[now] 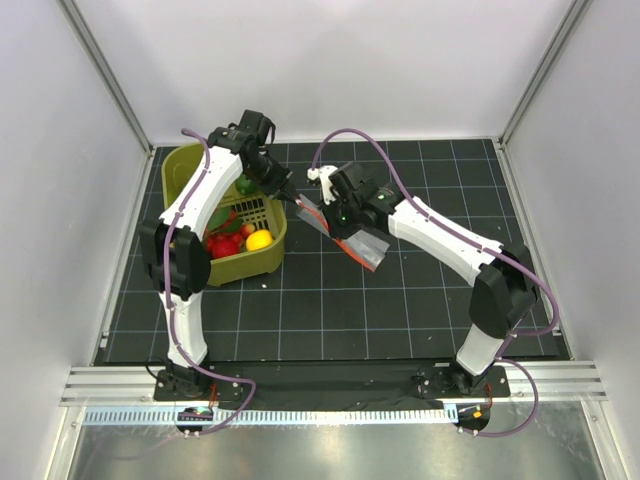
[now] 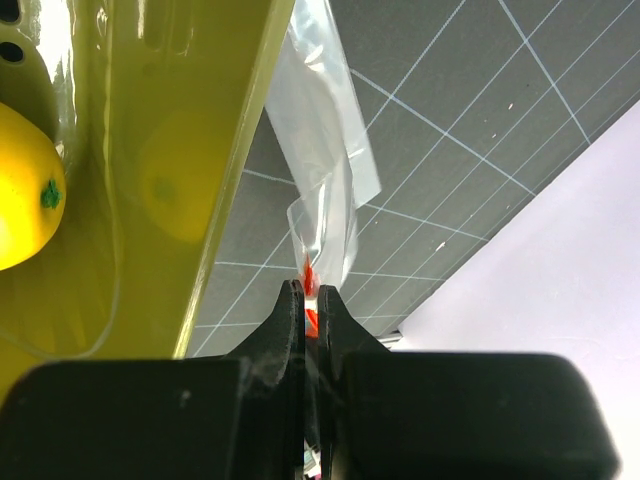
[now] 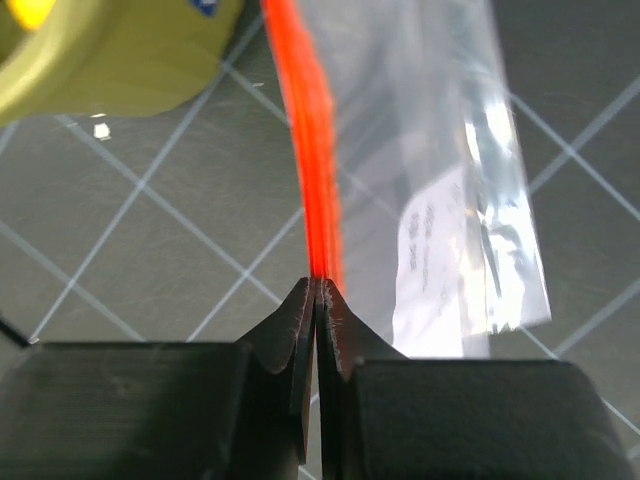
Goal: Place the food in the zip-top bag and seal the zipper
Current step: Open the zipper of the food storage bag.
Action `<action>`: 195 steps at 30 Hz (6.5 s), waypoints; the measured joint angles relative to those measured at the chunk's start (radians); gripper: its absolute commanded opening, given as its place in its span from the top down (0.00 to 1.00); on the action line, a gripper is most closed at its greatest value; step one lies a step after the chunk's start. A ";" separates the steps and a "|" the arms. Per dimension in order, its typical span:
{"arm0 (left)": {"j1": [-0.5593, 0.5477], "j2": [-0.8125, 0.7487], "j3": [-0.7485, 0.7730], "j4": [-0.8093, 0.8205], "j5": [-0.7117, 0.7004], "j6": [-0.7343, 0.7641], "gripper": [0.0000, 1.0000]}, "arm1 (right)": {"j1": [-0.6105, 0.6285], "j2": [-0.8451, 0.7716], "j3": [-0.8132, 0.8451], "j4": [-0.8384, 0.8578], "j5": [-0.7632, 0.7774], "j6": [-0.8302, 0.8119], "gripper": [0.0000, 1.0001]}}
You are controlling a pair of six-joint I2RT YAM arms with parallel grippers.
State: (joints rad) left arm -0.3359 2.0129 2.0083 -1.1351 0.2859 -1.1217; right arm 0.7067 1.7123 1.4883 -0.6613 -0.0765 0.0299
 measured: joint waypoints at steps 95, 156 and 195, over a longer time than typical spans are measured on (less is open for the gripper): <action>0.091 -0.687 -0.782 0.963 -0.113 0.130 0.09 | -0.087 0.084 0.326 -0.149 0.114 0.434 0.99; -0.199 -0.257 -0.350 0.504 -0.094 0.427 1.00 | -0.090 0.095 0.354 -0.218 0.169 0.314 0.99; -0.205 -0.098 -0.159 0.332 -0.101 0.599 0.30 | -0.145 0.129 0.486 -0.456 0.615 0.233 0.99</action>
State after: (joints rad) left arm -0.5407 1.9144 1.8492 -0.8032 0.1852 -0.5232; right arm 0.5617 1.8408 1.9747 -1.1175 0.5385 0.2634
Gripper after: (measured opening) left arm 0.674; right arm 0.042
